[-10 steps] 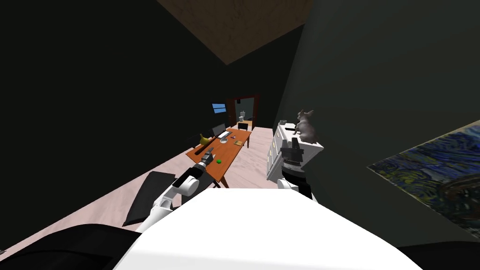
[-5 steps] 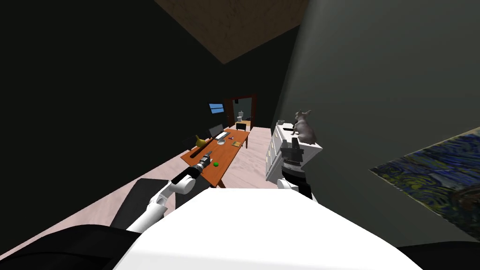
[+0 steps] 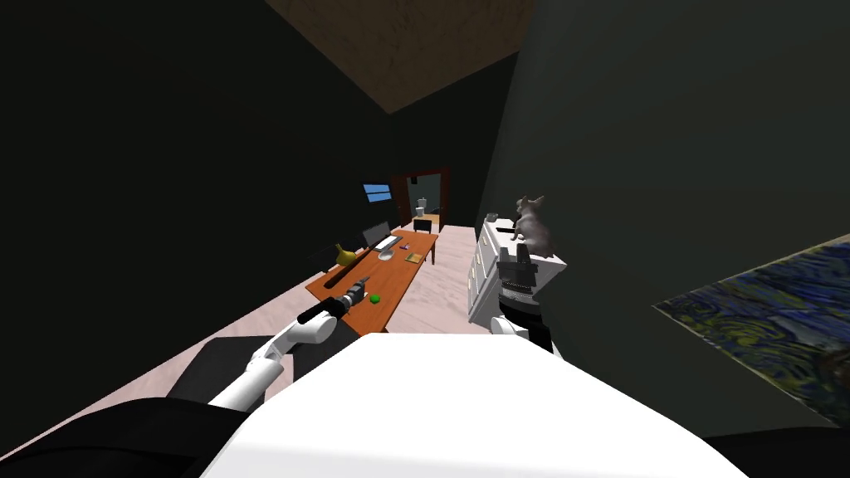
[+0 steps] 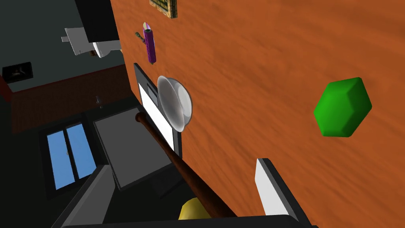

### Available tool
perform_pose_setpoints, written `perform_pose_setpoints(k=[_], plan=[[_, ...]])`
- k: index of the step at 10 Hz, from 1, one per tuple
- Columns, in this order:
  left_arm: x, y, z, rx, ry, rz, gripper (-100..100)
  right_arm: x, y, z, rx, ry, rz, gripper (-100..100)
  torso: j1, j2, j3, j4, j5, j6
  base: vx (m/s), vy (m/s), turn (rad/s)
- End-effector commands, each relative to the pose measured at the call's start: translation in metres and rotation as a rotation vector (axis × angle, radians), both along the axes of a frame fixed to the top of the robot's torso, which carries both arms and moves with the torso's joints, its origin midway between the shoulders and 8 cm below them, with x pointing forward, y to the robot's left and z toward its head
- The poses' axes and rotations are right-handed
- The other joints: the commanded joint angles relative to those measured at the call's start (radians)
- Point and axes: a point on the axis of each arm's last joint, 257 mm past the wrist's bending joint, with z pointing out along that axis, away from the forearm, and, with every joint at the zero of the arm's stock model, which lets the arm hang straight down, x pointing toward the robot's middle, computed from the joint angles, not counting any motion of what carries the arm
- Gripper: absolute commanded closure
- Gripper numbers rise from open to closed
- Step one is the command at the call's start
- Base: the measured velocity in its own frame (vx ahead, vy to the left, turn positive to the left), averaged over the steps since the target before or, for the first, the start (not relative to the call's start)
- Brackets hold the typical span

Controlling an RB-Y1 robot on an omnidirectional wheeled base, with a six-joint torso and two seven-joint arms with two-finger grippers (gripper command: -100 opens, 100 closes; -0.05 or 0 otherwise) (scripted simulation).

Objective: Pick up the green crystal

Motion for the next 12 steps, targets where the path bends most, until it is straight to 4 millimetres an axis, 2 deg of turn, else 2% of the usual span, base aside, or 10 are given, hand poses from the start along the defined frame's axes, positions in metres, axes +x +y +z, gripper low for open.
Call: perform_pose_setpoints(k=[1,2,3,4,5,7,9,10,11,12], plan=[[-0.006,0.001,-0.005,0.004,0.023,0.006,-100,0.0,0.0,0.0,0.0,0.0,0.0,0,0.0,0.0,0.0,0.0,0.0,0.0,0.052,-0.014,0.02],[-0.018,0.022,-0.022,0.015,0.091,0.032,-100,0.0,0.0,0.0,0.0,0.0,0.0,0,0.0,0.003,0.002,0.001,0.0,0.0,0.052,-0.022,-0.093],[-0.02,0.022,-0.025,0.015,0.101,0.032,-100,0.0,0.0,0.0,0.0,0.0,0.0,0,0.0,0.004,0.002,0.001,0.0,0.0,0.062,-0.015,-0.056],[-0.034,0.043,-0.041,0.025,0.17,0.06,-100,0.0,0.0,0.0,0.0,0.0,0.0,0,0.001,0.003,0.002,0.001,0.0,0.0,0.095,-0.019,-0.095],[-0.035,0.043,-0.043,0.025,0.178,0.06,-100,0.0,0.0,0.0,0.0,0.0,0.0,0,0.0,0.002,0.001,0.001,0.0,0.0,0.075,-0.015,-0.045],[-0.065,0.077,-0.068,0.036,0.303,0.106,-100,0.0,0.0,0.0,0.0,0.0,0.0,0,0.001,0.002,0.001,0.001,0.0,0.0,0.109,-0.021,-0.123],[-0.071,0.083,-0.074,0.037,0.326,0.119,-100,0.0,0.0,0.0,0.0,0.0,0.0,0,0.0,0.0,0.0,0.0,0.0,0.0,0.085,-0.022,-0.008],[-0.088,0.096,-0.085,0.037,0.388,0.137,-100,0.0,0.0,0.0,0.0,0.0,0.0,0,0.0,0.003,0.002,0.001,0.0,0.0,0.064,-0.032,-0.083],[-0.092,0.102,-0.088,0.039,0.397,0.149,-100,0.0,0.0,0.0,0.0,0.0,0.0,0,-0.001,0.003,0.002,0.001,0.0,0.0,0.064,-0.014,-0.053],[-0.11,0.114,-0.098,0.036,0.459,0.17,-100,0.0,0.0,0.0,0.0,0.0,0.0,0,0.0,0.003,0.002,0.001,0.0,0.0,0.099,-0.015,-0.095]])
